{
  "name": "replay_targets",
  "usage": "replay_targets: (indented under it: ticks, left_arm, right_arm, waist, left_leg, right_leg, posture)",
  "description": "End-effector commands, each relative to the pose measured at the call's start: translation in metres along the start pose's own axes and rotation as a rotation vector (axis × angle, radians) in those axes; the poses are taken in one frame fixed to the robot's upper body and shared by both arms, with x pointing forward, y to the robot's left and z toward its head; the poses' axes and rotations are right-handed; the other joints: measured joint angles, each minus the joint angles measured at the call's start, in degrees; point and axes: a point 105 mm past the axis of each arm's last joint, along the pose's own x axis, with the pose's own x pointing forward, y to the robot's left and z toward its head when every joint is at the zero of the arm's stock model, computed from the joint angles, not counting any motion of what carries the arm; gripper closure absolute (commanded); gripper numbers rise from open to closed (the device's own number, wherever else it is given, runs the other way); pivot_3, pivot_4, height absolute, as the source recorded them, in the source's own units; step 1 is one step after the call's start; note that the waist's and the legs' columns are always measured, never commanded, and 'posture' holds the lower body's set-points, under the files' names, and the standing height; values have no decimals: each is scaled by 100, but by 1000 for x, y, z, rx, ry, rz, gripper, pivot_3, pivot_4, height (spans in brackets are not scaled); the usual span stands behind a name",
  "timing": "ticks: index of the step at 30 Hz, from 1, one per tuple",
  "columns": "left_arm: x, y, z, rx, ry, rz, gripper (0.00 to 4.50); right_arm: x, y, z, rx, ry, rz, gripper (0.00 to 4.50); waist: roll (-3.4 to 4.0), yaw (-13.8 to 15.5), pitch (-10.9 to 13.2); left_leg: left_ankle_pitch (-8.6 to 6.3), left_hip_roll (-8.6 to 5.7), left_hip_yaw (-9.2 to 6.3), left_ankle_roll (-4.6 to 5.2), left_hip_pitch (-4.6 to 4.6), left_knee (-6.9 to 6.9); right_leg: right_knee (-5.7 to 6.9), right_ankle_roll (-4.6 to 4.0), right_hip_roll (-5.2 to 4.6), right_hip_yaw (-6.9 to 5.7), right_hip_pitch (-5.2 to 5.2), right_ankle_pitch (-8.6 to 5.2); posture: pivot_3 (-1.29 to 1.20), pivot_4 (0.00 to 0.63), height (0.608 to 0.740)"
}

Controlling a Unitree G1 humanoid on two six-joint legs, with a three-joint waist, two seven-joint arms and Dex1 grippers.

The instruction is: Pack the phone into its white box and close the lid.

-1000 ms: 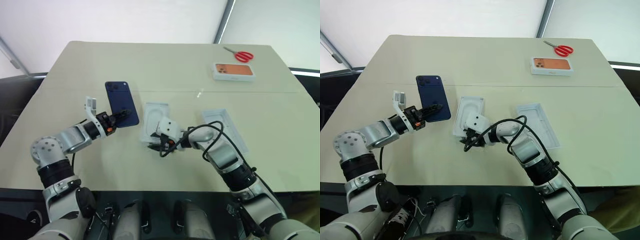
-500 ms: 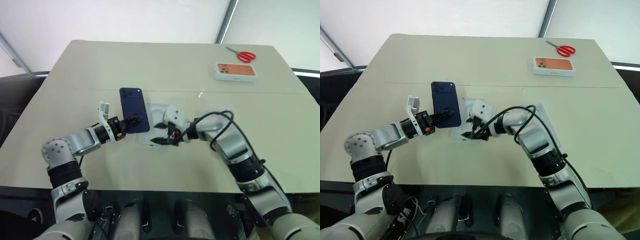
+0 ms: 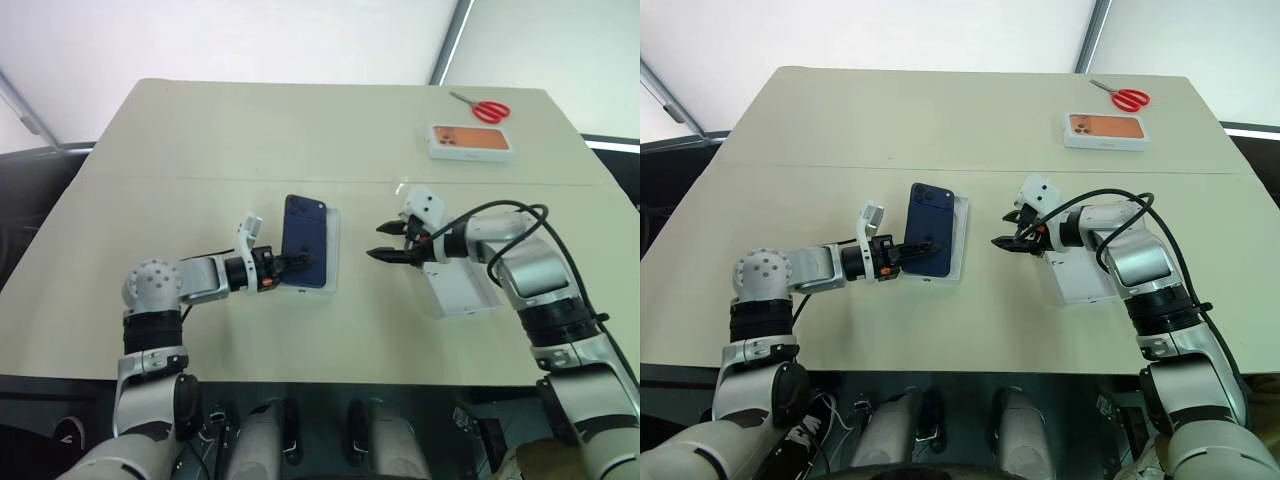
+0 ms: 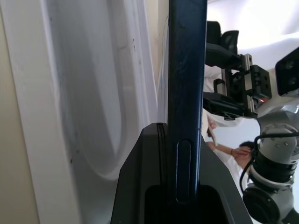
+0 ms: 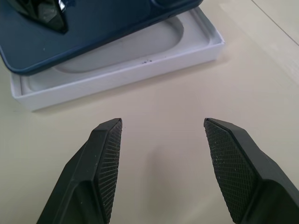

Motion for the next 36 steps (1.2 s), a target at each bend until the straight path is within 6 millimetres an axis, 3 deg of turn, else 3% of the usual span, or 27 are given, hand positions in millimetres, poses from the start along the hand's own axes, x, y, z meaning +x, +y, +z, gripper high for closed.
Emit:
replay_targets:
  ticks: [1,6,9,15,28,36]
  left_arm:
    - [0,-10,11,34,-17,-42,4500]
    - [5,-10,9,38,8,-45,4500]
    - [7,-10,8,40,17,-49,3188]
    - [6,-8,11,53,9,-32,155]
    - [-14,-24,28,111,-32,-37,155]
    - [-16,-23,23,136,1,2,155]
  right_arm:
    - [-6,-1,8,-30,-31,-23,1604]
    - [-4,-1,8,-29,-35,-35,1604]
    - [-3,-2,9,-36,-38,-44,1573]
    - [-1,-3,9,-27,-41,-45,1573]
    - [11,-1,16,-47,-65,-35,1573]
    - [20,2,18,-53,-78,-23,1573]
  waist:
    - [0,1,0]
    - [1,2,0]
    - [1,8,0]
    - [3,3,-1]
    - [5,-22,-2]
    - [5,6,-2]
  left_leg:
    - [0,0,0,0,0,0]
    - [0,-1,0,0,-2,3]
    - [0,0,-1,0,-3,5]
    - [0,0,-1,-1,-2,8]
    - [2,9,0,1,1,9]
    - [2,11,-1,1,-1,13]
  right_leg:
    - [-1,0,0,0,0,0]
    - [-2,0,-3,1,0,0]
    - [-2,-1,-4,0,0,1]
    - [-2,-3,-4,0,1,2]
    - [0,-5,8,1,3,3]
    - [0,-6,19,3,4,4]
  posture:
    - [0,150,738]
    - [0,150,738]
    - [0,150,738]
    - [0,150,738]
    - [0,150,738]
    - [0,150,738]
